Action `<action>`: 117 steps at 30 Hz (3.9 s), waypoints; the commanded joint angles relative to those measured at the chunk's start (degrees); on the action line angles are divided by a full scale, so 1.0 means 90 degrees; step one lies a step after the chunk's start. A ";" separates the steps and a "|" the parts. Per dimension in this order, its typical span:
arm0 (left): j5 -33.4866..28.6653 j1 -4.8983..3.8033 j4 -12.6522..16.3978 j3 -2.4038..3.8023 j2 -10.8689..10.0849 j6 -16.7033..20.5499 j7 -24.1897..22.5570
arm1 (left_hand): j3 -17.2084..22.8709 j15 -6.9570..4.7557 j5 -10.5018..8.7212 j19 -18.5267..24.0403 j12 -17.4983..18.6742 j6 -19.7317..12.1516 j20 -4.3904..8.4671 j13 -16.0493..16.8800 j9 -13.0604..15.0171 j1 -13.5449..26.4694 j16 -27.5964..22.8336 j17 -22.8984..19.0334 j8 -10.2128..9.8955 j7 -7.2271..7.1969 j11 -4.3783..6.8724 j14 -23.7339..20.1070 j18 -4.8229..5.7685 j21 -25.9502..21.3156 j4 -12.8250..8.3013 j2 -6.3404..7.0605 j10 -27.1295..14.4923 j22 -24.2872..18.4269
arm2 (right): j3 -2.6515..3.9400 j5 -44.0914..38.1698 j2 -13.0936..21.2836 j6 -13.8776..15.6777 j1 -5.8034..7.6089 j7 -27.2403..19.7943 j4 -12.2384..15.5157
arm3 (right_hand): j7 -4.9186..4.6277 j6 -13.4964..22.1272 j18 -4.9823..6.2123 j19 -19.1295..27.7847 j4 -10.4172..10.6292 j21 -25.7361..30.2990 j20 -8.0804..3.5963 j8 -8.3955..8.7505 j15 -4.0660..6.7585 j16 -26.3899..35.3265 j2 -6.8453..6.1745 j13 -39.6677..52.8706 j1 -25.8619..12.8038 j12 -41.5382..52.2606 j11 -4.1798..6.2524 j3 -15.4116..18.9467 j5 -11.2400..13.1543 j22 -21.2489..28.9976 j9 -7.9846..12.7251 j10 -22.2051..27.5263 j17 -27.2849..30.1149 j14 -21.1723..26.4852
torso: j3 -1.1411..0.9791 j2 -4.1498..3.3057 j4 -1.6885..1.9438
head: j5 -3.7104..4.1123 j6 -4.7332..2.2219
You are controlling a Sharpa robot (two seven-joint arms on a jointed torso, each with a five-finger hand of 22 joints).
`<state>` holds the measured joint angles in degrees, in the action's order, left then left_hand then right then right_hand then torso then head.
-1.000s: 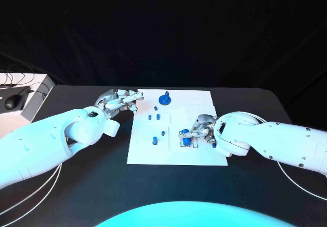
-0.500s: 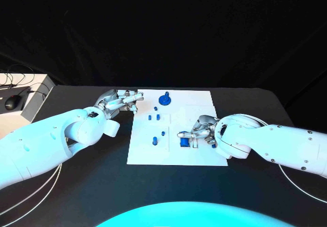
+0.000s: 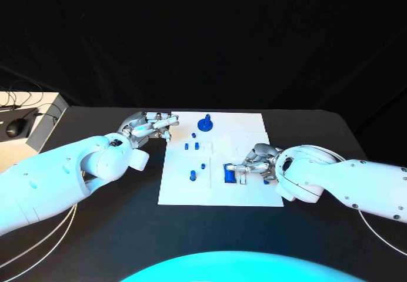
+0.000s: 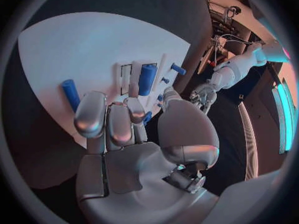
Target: Assemble the parts on the task board
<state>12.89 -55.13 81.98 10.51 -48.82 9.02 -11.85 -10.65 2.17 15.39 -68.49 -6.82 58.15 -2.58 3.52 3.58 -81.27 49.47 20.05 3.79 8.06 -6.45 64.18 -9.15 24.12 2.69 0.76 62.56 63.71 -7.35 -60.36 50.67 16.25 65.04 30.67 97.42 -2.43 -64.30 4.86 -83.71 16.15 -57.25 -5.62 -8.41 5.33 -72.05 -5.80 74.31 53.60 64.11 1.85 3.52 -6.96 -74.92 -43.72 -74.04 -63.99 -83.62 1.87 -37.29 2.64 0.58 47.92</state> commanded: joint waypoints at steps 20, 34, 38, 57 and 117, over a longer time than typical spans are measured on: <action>0.0002 0.0008 -0.0005 0.0006 0.0015 -0.0127 -0.0048 | 0.0013 0.0017 -0.0016 -0.0006 -0.0020 -0.0010 0.0010 0.0006 0.0007 0.0042 -0.0017 -0.0007 -0.0005 0.0003 0.0002 -0.0024 -0.0104 -0.0032 0.0048 0.0013 -0.0049 -0.0004 | 0.0038 -0.0438 0.1185 -0.0992 0.0160 -0.0194 0.0146 | 0.0030 -0.0013 0.0020 -0.0477 -0.1072 -0.0129 -0.0035 -0.0008 -0.0017 -0.0057 0.0712 0.0089 0.0470 0.0097 0.0004 0.0558 -0.1180 -0.0846 -0.0019 -0.0103 -0.0063 -0.0004 | 0.0007 0.0002 -0.0008 | 0.0135 -0.0055; 0.0004 0.0009 0.0004 0.0006 0.0011 -0.0168 -0.0044 | 0.0013 0.0017 -0.0016 -0.0006 -0.0020 -0.0010 0.0010 0.0006 0.0007 0.0042 -0.0017 -0.0007 -0.0005 0.0003 0.0002 -0.0024 -0.0104 -0.0032 0.0048 0.0013 -0.0049 -0.0004 | 0.0016 -0.1086 0.1028 -0.1152 -0.0150 0.0021 -0.0084 | 0.0036 -0.0035 0.0020 -0.0479 -0.1368 -0.0131 -0.0036 0.0014 -0.0013 -0.0049 0.0961 0.0099 0.0604 0.0086 0.0009 0.0633 -0.1626 -0.0848 -0.0003 -0.0108 -0.0070 -0.0008 | 0.0009 0.0001 0.0007 | 0.0192 -0.0051; 0.0004 0.0009 0.0004 0.0006 0.0005 -0.0172 -0.0041 | 0.0009 0.0017 -0.0017 -0.0004 -0.0019 -0.0016 0.0009 0.0006 0.0005 0.0051 -0.0017 -0.0006 -0.0009 0.0002 0.0002 -0.0025 -0.0104 -0.0032 0.0054 0.0015 -0.0051 -0.0002 | 0.0015 -0.1176 0.0958 -0.1108 -0.0180 0.0049 -0.0150 | 0.0039 -0.0041 0.0020 -0.0478 -0.1387 -0.0123 -0.0036 0.0008 -0.0012 -0.0045 0.0981 0.0098 0.0613 0.0083 0.0010 0.0632 -0.1646 -0.0846 -0.0008 -0.0106 -0.0067 -0.0006 | 0.0013 -0.0002 0.0007 | 0.0193 -0.0040; 0.0004 0.0008 0.0017 0.0006 -0.0021 -0.0182 -0.0003 | 0.0011 0.0019 -0.0016 -0.0005 -0.0019 -0.0021 0.0009 0.0006 0.0006 0.0065 -0.0016 -0.0006 -0.0008 0.0007 0.0000 -0.0025 -0.0104 -0.0035 0.0074 -0.0002 -0.0053 -0.0003 | 0.0013 -0.1347 0.0646 -0.1111 -0.0331 0.0103 -0.0423 | 0.0041 -0.0019 0.0020 -0.0476 -0.1535 -0.0097 -0.0039 -0.0018 -0.0009 -0.0034 0.1088 0.0088 0.0653 0.0069 0.0013 0.0636 -0.1772 -0.0839 -0.0046 -0.0093 -0.0061 -0.0006 | 0.0010 0.0001 0.0004 | 0.0173 0.0011; 0.0004 0.0009 0.0033 0.0006 -0.0039 -0.0224 0.0046 | -0.0012 0.0022 -0.0023 -0.0009 -0.0019 -0.0023 0.0005 0.0005 0.0006 0.0057 -0.0011 -0.0010 -0.0007 0.0010 -0.0004 -0.0028 -0.0107 -0.0042 0.0167 -0.0050 -0.0067 -0.0007 | 0.0030 -0.0063 0.0353 -0.0271 -0.0057 -0.0216 0.0068 | -0.0052 0.0255 0.0023 -0.0473 -0.3271 -0.0106 -0.0046 -0.0281 -0.0001 -0.0002 0.0849 0.0056 0.0983 -0.0008 0.0018 -0.3292 -0.2661 -0.0850 -0.0496 -0.0072 -0.0067 -0.0002 | 0.0016 0.0004 0.0015 | 0.0168 0.0045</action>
<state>12.90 -55.09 82.09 10.51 -49.21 8.05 -11.20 -10.74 2.17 15.39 -68.49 -6.82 58.16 -2.58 3.52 3.58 -80.81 49.47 20.05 3.79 8.06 -6.66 64.18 -9.52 24.12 4.05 0.31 62.35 63.72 -7.03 -61.43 53.99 14.59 64.71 29.13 98.28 -2.94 -61.91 4.40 -83.84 4.80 -58.19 -5.75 -10.74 5.32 -72.28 1.79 74.77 62.40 64.10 1.74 -7.96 -30.63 -74.93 -48.09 -74.13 -64.62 -83.61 1.98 -37.27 2.69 2.10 48.27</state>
